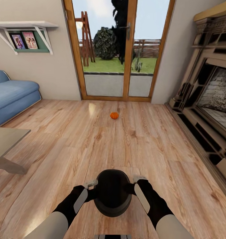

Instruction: Place each of the two pumpkins and all three candles from the living room inside a cabinet in the living room (use any cabinet), then make sure every cabinet is closed, and position the cauldron so it is next to a table in the living room.

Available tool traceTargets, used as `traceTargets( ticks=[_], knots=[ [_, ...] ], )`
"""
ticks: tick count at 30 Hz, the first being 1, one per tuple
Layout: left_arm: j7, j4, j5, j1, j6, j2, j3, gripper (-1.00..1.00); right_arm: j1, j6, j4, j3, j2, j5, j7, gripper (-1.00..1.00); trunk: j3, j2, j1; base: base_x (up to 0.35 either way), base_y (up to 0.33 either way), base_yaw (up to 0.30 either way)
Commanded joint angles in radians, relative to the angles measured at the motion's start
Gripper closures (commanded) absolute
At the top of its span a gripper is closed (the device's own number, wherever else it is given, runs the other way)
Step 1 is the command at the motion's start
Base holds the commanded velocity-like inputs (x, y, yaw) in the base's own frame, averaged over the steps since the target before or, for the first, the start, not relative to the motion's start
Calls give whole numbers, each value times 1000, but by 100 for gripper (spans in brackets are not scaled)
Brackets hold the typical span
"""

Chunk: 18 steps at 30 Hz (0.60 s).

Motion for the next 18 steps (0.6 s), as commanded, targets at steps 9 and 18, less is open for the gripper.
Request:
traceTargets(
  ticks=[9, 18],
  knots=[
    [0, 1, 0, 0, 0, -1, -1, -100, 0, -31, 1, -1, -15, -5, 3, -100, 0, 0, 0, 0, 0, 0],
    [0, 1, 0, 0, 0, -1, -1, -100, -11, -80, 61, -12, -68, -8, 4, -100, 0, 0, 0, 0, 0, 0]
  ],
)
